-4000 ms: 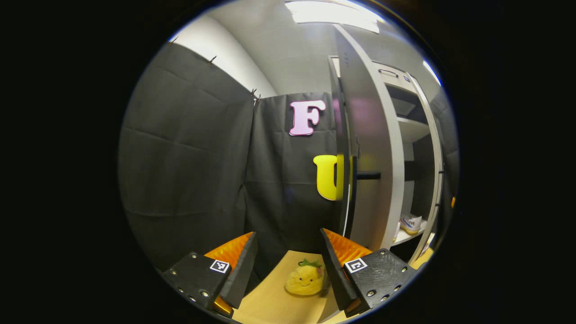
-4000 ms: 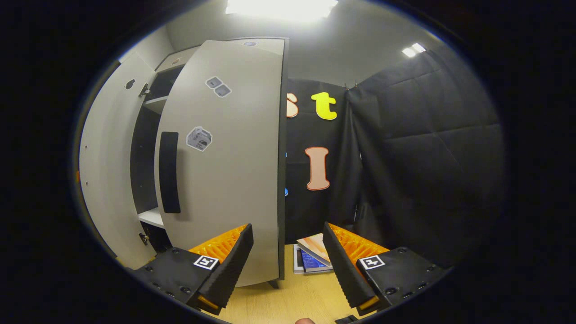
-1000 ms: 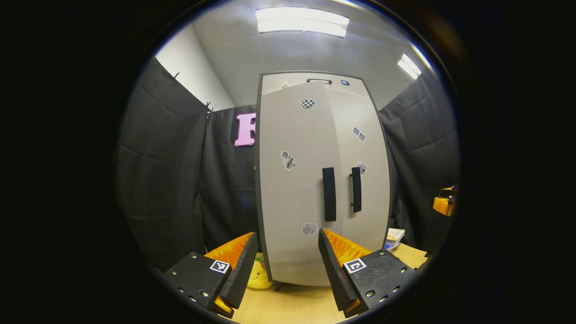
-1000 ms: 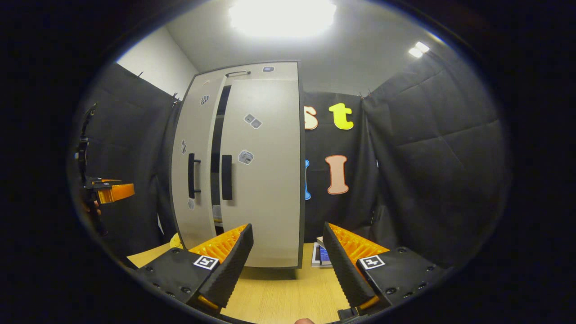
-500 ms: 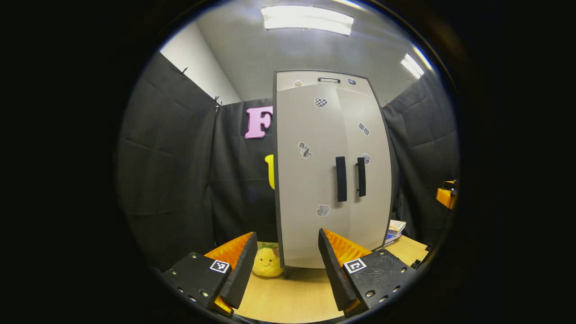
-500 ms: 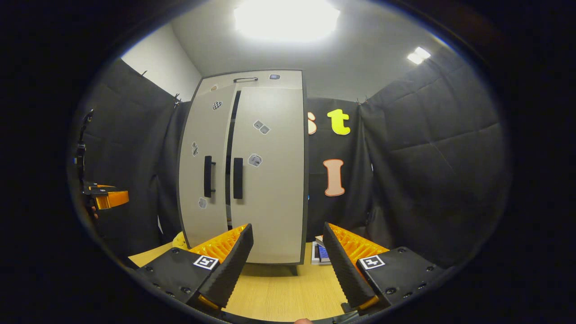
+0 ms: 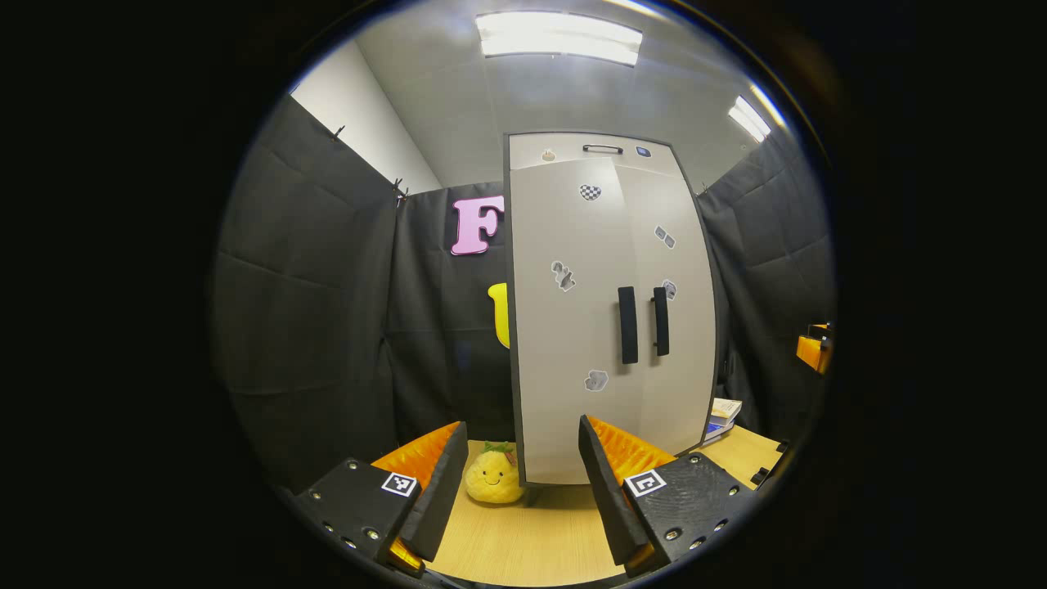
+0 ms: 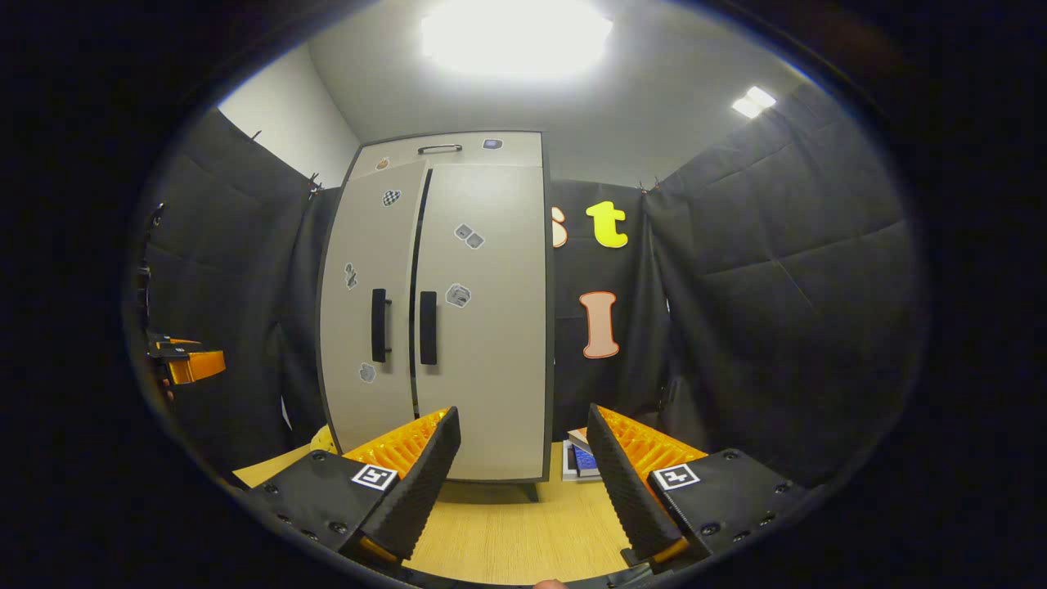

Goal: Grab one shoe with the right hand and put it into the shoe cabinet, grab the other shoe with the left hand and put it into the shoe cabinet; then close the right door with the right hand and the left door with the left hand.

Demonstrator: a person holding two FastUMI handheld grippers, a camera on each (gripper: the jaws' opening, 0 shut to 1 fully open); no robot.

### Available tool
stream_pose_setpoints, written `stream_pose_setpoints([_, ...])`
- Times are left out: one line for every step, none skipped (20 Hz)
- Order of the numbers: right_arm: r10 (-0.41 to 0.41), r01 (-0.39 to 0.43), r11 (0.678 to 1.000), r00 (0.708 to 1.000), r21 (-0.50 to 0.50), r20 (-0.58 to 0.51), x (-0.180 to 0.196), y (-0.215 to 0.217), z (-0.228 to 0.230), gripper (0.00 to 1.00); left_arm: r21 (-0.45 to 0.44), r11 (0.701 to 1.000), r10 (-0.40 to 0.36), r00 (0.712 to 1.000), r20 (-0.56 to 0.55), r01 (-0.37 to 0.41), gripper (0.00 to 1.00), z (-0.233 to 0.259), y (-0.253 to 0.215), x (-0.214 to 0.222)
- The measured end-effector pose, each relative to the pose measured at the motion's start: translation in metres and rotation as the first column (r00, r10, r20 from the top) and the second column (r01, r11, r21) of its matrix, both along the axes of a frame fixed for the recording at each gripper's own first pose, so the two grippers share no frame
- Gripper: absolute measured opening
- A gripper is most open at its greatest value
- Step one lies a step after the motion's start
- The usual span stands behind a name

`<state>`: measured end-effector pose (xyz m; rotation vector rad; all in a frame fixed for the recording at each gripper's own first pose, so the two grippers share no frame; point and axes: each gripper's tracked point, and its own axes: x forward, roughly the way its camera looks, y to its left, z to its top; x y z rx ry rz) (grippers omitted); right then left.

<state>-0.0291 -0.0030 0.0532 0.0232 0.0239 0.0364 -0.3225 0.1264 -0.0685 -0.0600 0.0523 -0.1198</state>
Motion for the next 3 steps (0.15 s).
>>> stream_pose_setpoints([-0.002, 0.002, 1.0, 1.0, -0.002, 0.003, -0.0003, -0.0007, 0.0007, 0.96, 0.0, 1.0, 0.002, 1.0, -0.001, -0.002, 0.73, -0.0008, 0.0018, -0.002])
stream_pose_setpoints([-0.003, 0.003, 1.0, 1.0, -0.004, 0.006, -0.0012, -0.001, 0.0017, 0.97, 0.0, 1.0, 0.004, 1.0, 0.0, -0.004, 0.73, -0.0002, 0.0035, -0.0021])
stream_pose_setpoints([-0.003, 0.003, 1.0, 1.0, -0.004, 0.009, -0.0013, -0.0016, 0.0024, 0.97, 0.001, 1.0, 0.005, 1.0, 0.001, -0.005, 0.73, 0.0007, 0.0041, -0.003])
